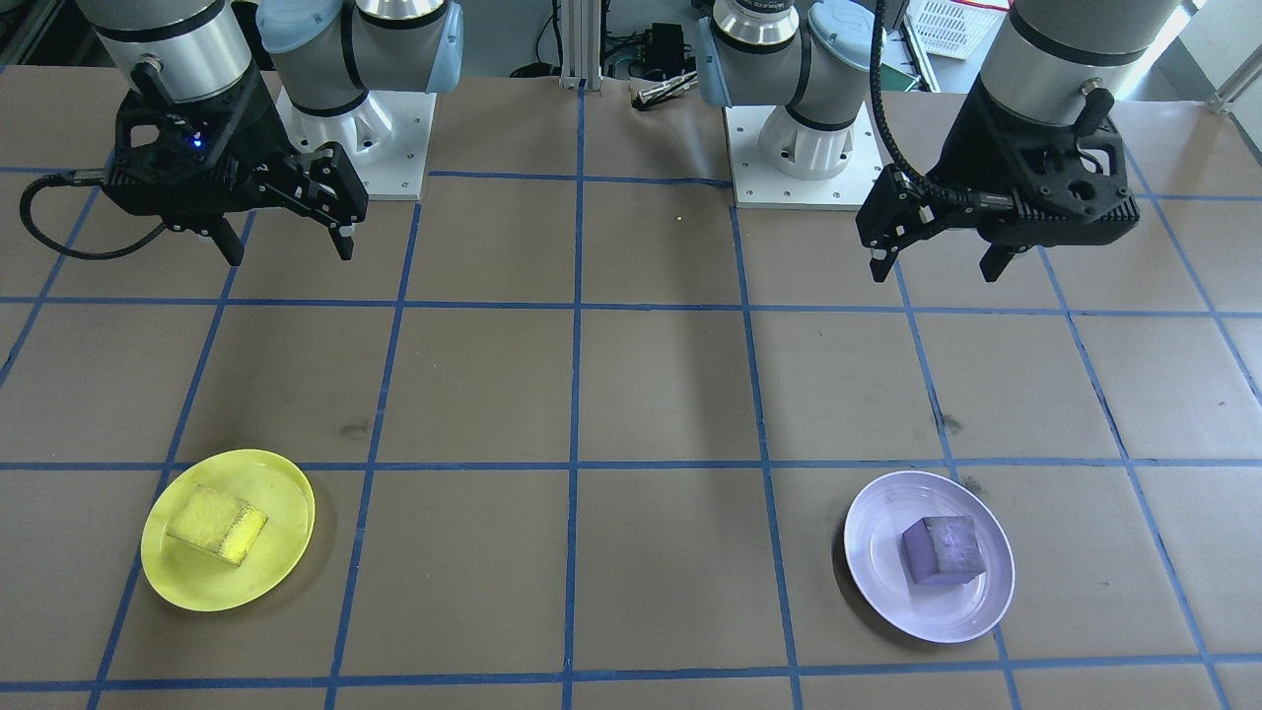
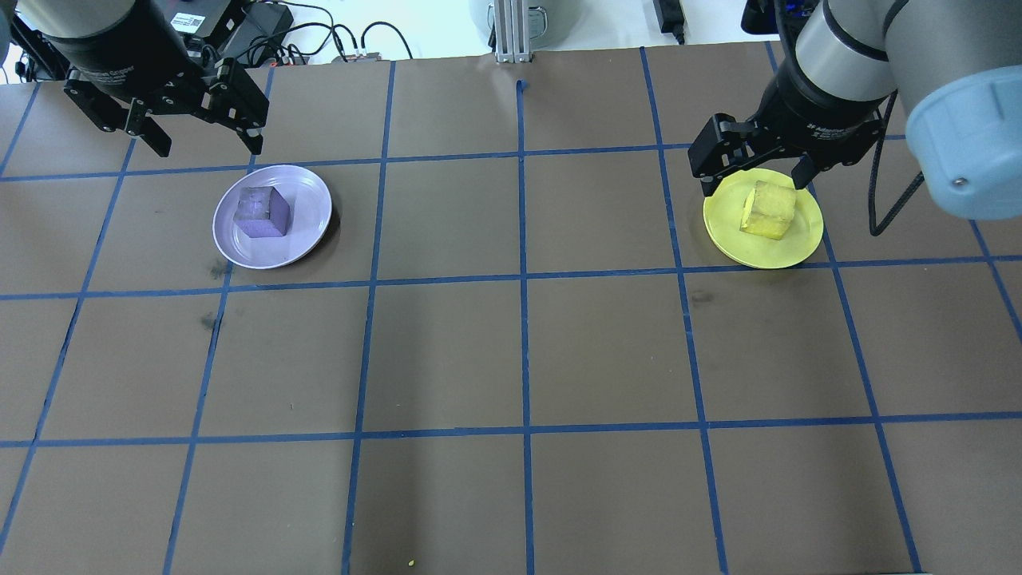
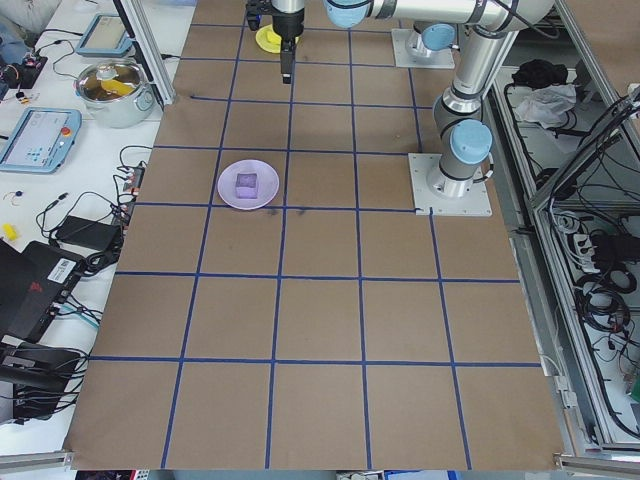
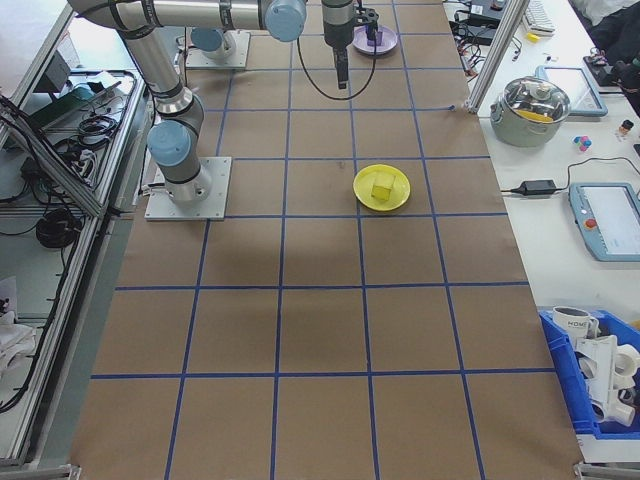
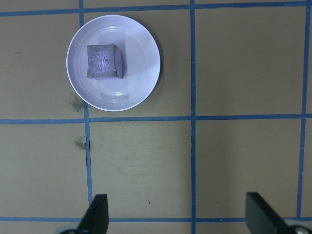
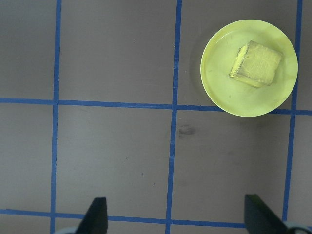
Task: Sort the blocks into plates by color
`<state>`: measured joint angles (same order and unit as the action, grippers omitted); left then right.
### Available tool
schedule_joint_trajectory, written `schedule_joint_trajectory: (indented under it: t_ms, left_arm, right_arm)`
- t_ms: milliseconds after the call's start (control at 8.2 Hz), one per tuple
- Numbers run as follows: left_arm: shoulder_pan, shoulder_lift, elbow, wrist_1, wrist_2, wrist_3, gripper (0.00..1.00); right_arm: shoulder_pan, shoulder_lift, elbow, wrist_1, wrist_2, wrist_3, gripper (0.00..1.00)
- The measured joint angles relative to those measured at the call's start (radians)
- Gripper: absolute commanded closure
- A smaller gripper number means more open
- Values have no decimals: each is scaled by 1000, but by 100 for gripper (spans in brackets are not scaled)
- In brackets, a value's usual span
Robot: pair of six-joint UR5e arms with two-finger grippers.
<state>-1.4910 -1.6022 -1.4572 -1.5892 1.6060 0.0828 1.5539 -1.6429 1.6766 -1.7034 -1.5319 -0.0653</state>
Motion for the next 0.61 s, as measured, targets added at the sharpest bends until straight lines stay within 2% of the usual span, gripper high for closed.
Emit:
schedule_joint_trajectory:
  t_ms: [610]
  left_arm:
    - [1,7,10,-2,8,-2,0]
  right_arm:
    - [0,2,-1,-7,1,-3,0]
